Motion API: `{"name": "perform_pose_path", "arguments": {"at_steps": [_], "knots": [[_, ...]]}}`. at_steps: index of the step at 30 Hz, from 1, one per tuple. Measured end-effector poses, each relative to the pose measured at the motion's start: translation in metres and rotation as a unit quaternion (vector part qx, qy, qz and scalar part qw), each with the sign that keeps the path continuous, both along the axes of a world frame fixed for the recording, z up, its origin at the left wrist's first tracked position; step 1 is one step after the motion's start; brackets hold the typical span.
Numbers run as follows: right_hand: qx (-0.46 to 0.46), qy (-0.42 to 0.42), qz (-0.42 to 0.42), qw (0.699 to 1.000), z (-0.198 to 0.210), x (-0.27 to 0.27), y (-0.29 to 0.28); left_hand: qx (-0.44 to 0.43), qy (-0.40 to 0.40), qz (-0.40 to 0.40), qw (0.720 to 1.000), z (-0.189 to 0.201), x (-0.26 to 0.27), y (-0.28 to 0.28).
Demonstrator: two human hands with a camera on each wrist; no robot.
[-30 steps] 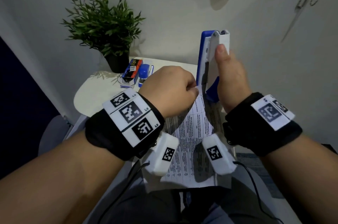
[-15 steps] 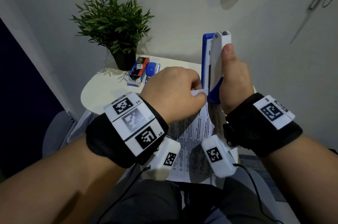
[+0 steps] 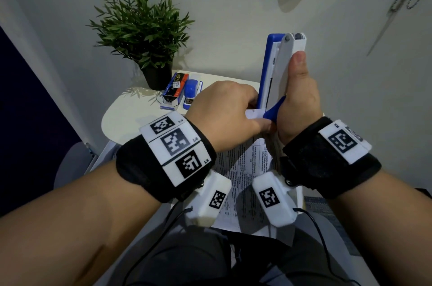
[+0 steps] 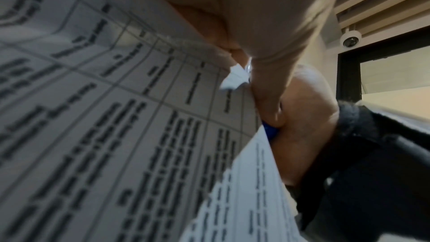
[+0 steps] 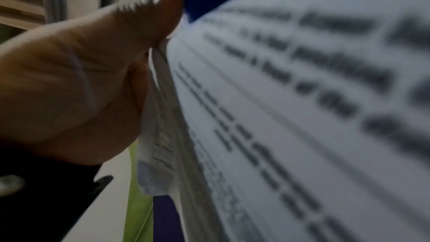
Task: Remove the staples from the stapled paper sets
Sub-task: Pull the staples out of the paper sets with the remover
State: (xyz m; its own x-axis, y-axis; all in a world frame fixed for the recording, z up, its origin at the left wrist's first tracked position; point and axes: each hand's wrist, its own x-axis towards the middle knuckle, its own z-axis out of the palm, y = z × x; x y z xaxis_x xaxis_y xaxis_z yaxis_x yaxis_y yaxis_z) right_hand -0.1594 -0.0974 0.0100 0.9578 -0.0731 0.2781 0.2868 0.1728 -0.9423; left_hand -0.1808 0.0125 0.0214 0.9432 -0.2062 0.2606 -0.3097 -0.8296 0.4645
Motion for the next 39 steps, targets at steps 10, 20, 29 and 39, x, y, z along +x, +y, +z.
{"name": "perform_pose_path", "arguments": {"at_steps": [10, 20, 29, 39], "knots": [[0.027, -0.022, -0.078, 0.996, -0.002, 0.011, -0.024, -0.01, 0.047, 0.021, 0.999, -0.02, 0.007, 0.022], [-0.521, 0.3, -0.003, 0.799, -0.018, 0.053, -0.055, -0.016, 0.06, 0.038, 0.997, -0.026, 0.001, 0.029], [-0.668, 0.257, 0.016, 0.698, -0.031, 0.058, -0.052, -0.05, 0.063, 0.048, 0.996, -0.03, 0.002, 0.034], [-0.46, -0.012, 0.082, 0.884, -0.025, -0.001, -0.027, -0.071, 0.042, 0.031, 0.996, -0.031, 0.005, 0.026]]}}
